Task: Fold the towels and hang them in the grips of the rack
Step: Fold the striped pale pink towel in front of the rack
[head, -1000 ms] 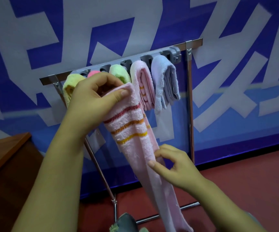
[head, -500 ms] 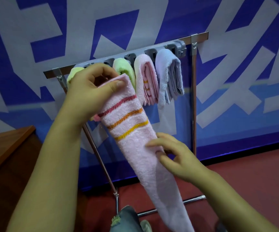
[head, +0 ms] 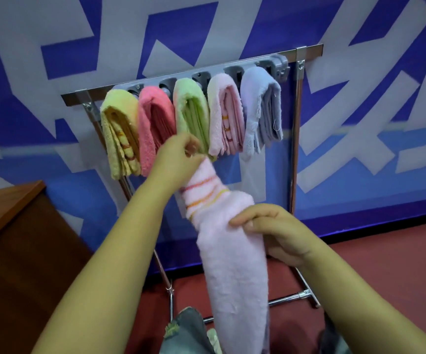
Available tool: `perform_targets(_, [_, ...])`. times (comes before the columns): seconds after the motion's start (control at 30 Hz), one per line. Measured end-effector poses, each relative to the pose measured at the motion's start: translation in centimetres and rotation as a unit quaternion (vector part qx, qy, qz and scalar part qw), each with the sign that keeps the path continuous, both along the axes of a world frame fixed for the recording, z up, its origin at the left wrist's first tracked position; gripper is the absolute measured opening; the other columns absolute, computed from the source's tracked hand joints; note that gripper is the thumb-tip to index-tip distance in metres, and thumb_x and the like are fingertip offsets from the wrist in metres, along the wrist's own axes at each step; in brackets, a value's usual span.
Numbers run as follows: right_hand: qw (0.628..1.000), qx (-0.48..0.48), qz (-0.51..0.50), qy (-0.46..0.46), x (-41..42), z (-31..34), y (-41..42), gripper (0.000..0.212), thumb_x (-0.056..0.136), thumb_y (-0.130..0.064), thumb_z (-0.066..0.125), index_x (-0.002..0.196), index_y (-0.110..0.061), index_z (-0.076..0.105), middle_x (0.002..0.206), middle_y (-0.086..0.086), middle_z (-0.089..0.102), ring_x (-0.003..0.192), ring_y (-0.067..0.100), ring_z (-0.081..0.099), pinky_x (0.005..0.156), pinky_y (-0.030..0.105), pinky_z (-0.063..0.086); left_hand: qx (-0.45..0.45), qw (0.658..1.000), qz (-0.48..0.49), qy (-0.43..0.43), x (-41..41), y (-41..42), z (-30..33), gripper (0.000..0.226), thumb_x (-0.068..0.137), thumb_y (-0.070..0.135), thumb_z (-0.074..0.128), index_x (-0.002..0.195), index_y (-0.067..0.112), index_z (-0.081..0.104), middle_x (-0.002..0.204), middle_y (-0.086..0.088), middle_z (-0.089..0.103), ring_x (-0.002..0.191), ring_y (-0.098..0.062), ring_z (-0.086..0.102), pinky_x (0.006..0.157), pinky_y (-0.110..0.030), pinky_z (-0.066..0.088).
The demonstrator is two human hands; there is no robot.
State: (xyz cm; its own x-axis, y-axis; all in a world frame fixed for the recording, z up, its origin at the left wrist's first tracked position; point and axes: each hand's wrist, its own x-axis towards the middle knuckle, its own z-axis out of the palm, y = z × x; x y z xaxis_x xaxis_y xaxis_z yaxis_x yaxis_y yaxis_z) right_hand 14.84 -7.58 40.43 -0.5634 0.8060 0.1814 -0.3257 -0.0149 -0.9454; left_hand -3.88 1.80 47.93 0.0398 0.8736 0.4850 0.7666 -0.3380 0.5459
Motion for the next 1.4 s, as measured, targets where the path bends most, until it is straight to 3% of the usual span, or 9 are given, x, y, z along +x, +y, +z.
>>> perform_targets(0.23, [0.997, -0.014, -0.055, 0.047, -0.3, 0.4, 0.4, 0.032, 0.077, -0.003, 0.06, 0.092, -0.026, 0.076, 0.095, -0.007, 0.072, 0.089, 0.01, 0.067, 0.08, 0.027, 0.055, -0.098, 0.936, -0.065, -0.331, -0.7, -7.7, -6.1, 0.028, 0.087, 0.043, 0.052, 0.087, 0.018, 0.064, 0.065, 0.001, 0.057, 0.06, -0.006, 0.052, 0.062, -0.026, 0.044])
perform_targets(0.57, [0.995, -0.058, -0.054, 0.059, -1.1, 1.1, 0.3, 0.028, 0.077, -0.004, 0.06, 0.091, -0.023, 0.076, 0.102, -0.001, 0.072, 0.094, 0.019, 0.066, 0.083, 0.035, 0.054, -0.157, 0.883, -0.205, -0.392, -0.5, -10.2, -7.6, 0.075, 0.063, 0.065, 0.069, 0.131, 0.041, 0.046, 0.12, 0.01, 0.065, 0.111, -0.005, 0.061, 0.089, -0.022, 0.051])
perform_targets(0.73, [0.997, -0.064, -0.021, 0.024, -0.7, 2.1, 0.2, 0.029, 0.076, -0.005, 0.053, 0.087, -0.019, 0.076, 0.096, 0.001, 0.072, 0.092, 0.016, 0.068, 0.078, 0.028, 0.055, -0.124, 0.837, -0.217, -0.487, -0.2, -10.0, -6.5, 0.068, 0.076, 0.02, 0.064, 0.135, 0.039, 0.035, 0.101, -0.001, 0.074, 0.098, -0.015, 0.068, 0.074, -0.024, 0.055])
perform_targets(0.9, [0.989, -0.098, -0.05, 0.094, -1.0, 3.1, 0.3, 0.032, 0.078, 0.002, 0.051, 0.066, -0.017, 0.074, 0.073, 0.001, 0.071, 0.065, 0.011, 0.067, 0.057, 0.021, 0.055, -0.17, 0.828, -0.222, -0.485, 0.2, -10.6, -7.1, 0.081, 0.061, 0.054, 0.077, 0.132, 0.042, 0.041, 0.114, 0.018, 0.067, 0.106, -0.006, 0.064, 0.077, -0.02, 0.053])
perform_targets(1.0, [0.977, -0.137, -0.075, 0.145, -0.9, 3.4, 0.8, 0.034, 0.078, 0.001, 0.048, 0.065, -0.018, 0.073, 0.069, 0.002, 0.069, 0.059, 0.011, 0.065, 0.054, 0.02, 0.055, -0.191, 0.834, -0.251, -0.453, 0.0, -11.0, -7.6, 0.093, 0.055, 0.049, 0.084, 0.133, 0.053, 0.034, 0.12, 0.003, 0.067, 0.109, -0.018, 0.064, 0.082, -0.03, 0.054])
perform_targets(1.1, [0.969, -0.153, -0.081, 0.176, -0.7, 3.4, 1.2, 0.027, 0.071, -0.005, 0.056, 0.08, -0.02, 0.076, 0.079, 0.003, 0.068, 0.064, 0.012, 0.063, 0.06, 0.022, 0.054, -0.192, 0.824, -0.282, -0.452, -0.3, -11.3, -7.2, 0.086, 0.062, 0.023, 0.084, 0.121, 0.067, 0.039, 0.108, -0.015, 0.071, 0.101, -0.027, 0.067, 0.078, -0.036, 0.056])
perform_targets(1.2, [0.969, -0.155, -0.046, 0.187, -0.3, 2.7, 1.3, 0.043, 0.069, -0.017, 0.07, 0.111, -0.025, 0.069, 0.102, 0.011, 0.058, 0.079, 0.016, 0.059, 0.069, 0.028, 0.056, -0.165, 0.805, -0.29, -0.49, -0.1, -11.5, -6.3, 0.071, 0.061, 0.015, 0.078, 0.116, 0.054, 0.057, 0.106, -0.013, 0.072, 0.099, -0.024, 0.068, 0.074, -0.032, 0.056])
perform_targets(1.33, [0.981, -0.143, -0.007, 0.132, 0.3, 1.9, 0.9, 0.075, 0.057, -0.05, 0.082, 0.127, -0.038, 0.056, 0.091, 0.01, 0.058, 0.073, 0.017, 0.063, 0.064, 0.028, 0.055, -0.146, 0.799, -0.28, -0.513, 0.6, -11.8, -5.1, 0.064, 0.065, -0.004, 0.074, 0.111, 0.04, 0.065, 0.095, -0.008, 0.074, 0.09, -0.019, 0.07, 0.07, -0.027, 0.056])
perform_targets(1.4, [0.988, -0.117, -0.01, 0.097, 0.4, 1.6, 0.3, 0.081, 0.054, -0.061, 0.078, 0.128, -0.048, 0.049, 0.109, 0.02, 0.055, 0.097, 0.029, 0.05, 0.081, 0.039, 0.045, -0.147, 0.798, -0.278, -0.513, 0.7, -11.7, -4.5, 0.056, 0.073, -0.002, 0.065, 0.117, 0.033, 0.062, 0.091, -0.006, 0.073, 0.087, -0.017, 0.07, 0.069, -0.027, 0.056])
